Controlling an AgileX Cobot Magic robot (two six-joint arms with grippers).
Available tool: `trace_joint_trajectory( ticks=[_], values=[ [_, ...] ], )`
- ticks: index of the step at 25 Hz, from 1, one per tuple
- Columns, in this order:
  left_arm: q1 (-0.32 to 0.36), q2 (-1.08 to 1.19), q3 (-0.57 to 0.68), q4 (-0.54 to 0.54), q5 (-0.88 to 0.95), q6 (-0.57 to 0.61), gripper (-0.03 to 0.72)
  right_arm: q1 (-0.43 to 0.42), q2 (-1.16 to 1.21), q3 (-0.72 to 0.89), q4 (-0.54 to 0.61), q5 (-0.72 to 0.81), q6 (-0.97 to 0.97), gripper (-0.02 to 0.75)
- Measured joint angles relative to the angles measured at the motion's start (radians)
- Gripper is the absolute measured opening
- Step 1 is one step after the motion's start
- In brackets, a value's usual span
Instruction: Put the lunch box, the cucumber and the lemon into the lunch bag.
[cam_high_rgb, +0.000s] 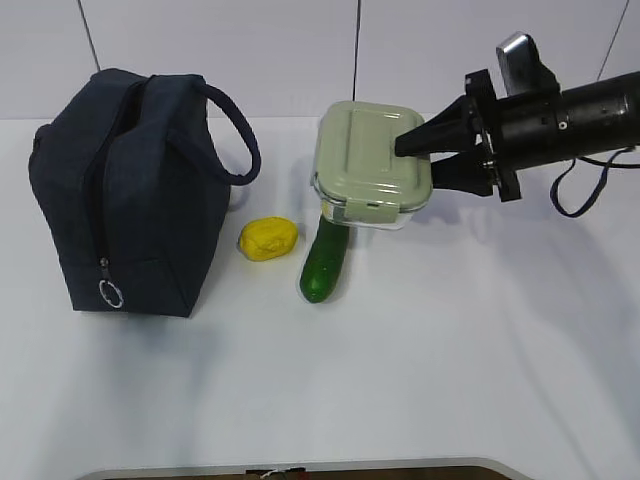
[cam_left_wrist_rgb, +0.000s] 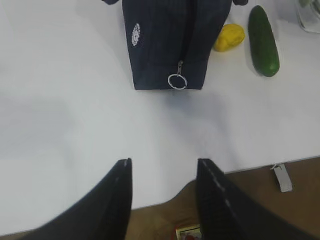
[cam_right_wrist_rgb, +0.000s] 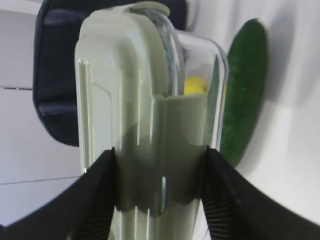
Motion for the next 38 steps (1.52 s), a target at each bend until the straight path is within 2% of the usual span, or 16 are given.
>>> trace_joint_trajectory(
  ticks=[9, 15, 21, 29, 34, 38],
  values=[
    [0.000, 0.370, -0.157, -0.056, -0.081, 0.000, 0.328, 0.078, -0.035, 0.000, 0.036, 0.008, 0.011, 0.386],
    [0.002, 0.636, -0.306, -0.077, -0.120, -0.002, 0.328, 0.080, -0.046, -0.010, 0.133, 0.008, 0.015, 0.386],
    [0.002, 0.869, -0.471, -0.113, -0.128, 0.005, 0.328, 0.085, -0.047, -0.093, 0.140, 0.008, 0.039, 0.386],
    [0.002, 1.101, -0.642, -0.205, -0.115, 0.104, 0.328, 0.144, -0.047, -0.222, 0.142, 0.023, 0.046, 0.386],
    [0.000, 1.174, -0.670, -0.263, -0.102, 0.201, 0.328, 0.171, -0.047, -0.235, 0.142, 0.025, 0.047, 0.386],
    [-0.003, 1.220, -0.671, -0.269, -0.110, 0.248, 0.316, 0.190, -0.046, -0.235, 0.142, 0.025, 0.049, 0.386]
  ],
)
